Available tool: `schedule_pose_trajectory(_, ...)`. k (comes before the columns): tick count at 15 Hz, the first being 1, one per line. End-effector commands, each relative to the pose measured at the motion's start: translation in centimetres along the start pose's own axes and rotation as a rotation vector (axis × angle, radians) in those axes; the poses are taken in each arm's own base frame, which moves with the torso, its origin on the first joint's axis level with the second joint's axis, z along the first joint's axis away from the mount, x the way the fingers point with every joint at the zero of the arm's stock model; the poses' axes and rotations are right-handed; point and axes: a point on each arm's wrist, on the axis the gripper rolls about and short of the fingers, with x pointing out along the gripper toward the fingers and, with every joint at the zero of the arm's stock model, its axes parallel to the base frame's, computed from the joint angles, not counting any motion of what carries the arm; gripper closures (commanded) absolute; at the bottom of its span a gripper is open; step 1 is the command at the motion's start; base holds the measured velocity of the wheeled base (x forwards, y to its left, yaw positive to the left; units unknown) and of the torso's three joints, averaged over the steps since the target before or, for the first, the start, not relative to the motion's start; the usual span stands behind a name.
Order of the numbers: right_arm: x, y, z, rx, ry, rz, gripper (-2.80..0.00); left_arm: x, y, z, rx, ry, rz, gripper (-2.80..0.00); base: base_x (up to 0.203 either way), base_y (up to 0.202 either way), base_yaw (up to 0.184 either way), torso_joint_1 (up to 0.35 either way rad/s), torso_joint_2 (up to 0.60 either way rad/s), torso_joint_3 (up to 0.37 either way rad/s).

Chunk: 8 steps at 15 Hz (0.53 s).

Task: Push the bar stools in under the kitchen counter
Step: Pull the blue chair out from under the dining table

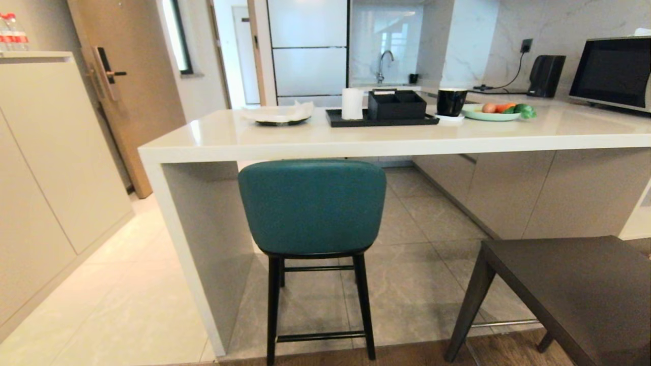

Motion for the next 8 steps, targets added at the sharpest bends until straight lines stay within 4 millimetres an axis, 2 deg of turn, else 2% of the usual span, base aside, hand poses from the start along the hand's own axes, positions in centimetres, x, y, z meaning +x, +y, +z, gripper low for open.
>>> schedule_pose_trajectory(1, 0.00, 0.00, 0.01, 0.000, 0.000, 0.001, 0.00, 0.01, 0.00, 0.00, -0.001, 0.001, 0.000, 0.00, 0.193, 0.000, 0.003, 0.003, 0.00, 0.003)
schedule_pose_trajectory(8, 0.00, 0.00, -0.01, 0.000, 0.002, -0.001, 0.00, 0.01, 0.00, 0.00, -0.001, 0.001, 0.000, 0.00, 0.194, 0.000, 0.001, 0.001, 0.00, 0.001)
